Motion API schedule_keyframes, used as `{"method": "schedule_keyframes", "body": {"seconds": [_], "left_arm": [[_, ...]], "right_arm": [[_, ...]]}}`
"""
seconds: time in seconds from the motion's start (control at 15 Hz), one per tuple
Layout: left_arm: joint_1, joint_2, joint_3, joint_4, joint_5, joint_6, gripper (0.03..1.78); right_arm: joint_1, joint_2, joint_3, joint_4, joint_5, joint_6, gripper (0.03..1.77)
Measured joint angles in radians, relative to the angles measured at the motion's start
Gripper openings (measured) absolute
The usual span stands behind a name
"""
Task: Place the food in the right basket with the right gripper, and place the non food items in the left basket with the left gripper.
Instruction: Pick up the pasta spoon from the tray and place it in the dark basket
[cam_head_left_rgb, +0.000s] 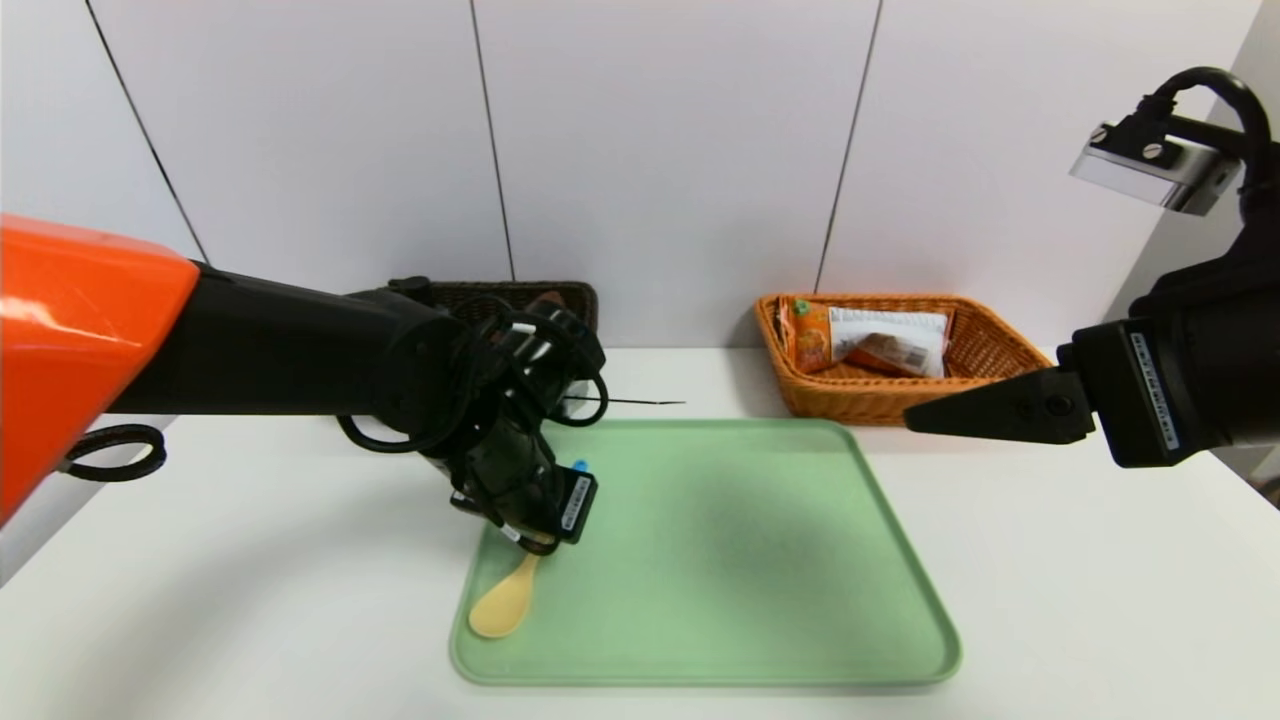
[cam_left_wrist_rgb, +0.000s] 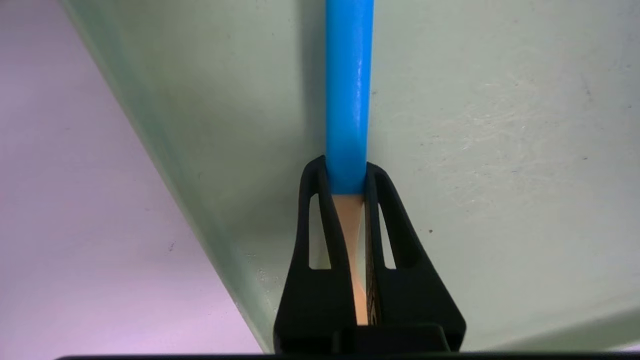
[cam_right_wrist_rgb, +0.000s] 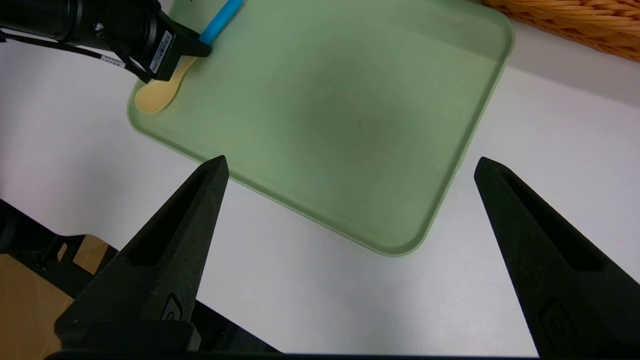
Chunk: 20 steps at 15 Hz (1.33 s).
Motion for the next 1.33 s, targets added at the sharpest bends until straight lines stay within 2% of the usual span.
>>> {"method": "schedule_keyframes", "body": {"seconds": [0.27,0.47,0.67,0.8,0.87,1.07,1.33], "left_arm": [[0.0,-0.1,-0.052,0.0,0.001,0.045,0.12],[0.011,-0.194,-0.139,-0.001,-0.004,0.181,0.12],[0.058,-0.263,-0.214,0.015,-0.074,0.379,0.12],[0.104,-0.294,-0.285,0.071,-0.152,0.558,0.12],[0.126,-0.299,-0.329,0.108,-0.169,0.642,0.12],[0.194,-0.27,-0.474,0.222,-0.183,0.874,0.12],[0.27,-0.219,-0.518,0.244,-0.183,1.189,0.12]], "right_arm": [[0.0,0.0,0.0,0.0,0.0,0.0,1.69],[0.0,-0.002,0.001,0.001,0.0,0.002,1.69],[0.0,-0.005,0.003,0.001,0.0,0.001,1.69],[0.0,-0.007,0.01,0.001,0.0,0.002,1.69],[0.0,-0.009,0.014,0.002,0.0,0.002,1.69],[0.001,-0.017,0.023,0.002,-0.002,0.003,1.69],[0.001,-0.032,0.035,0.002,-0.002,0.003,1.69]]}}
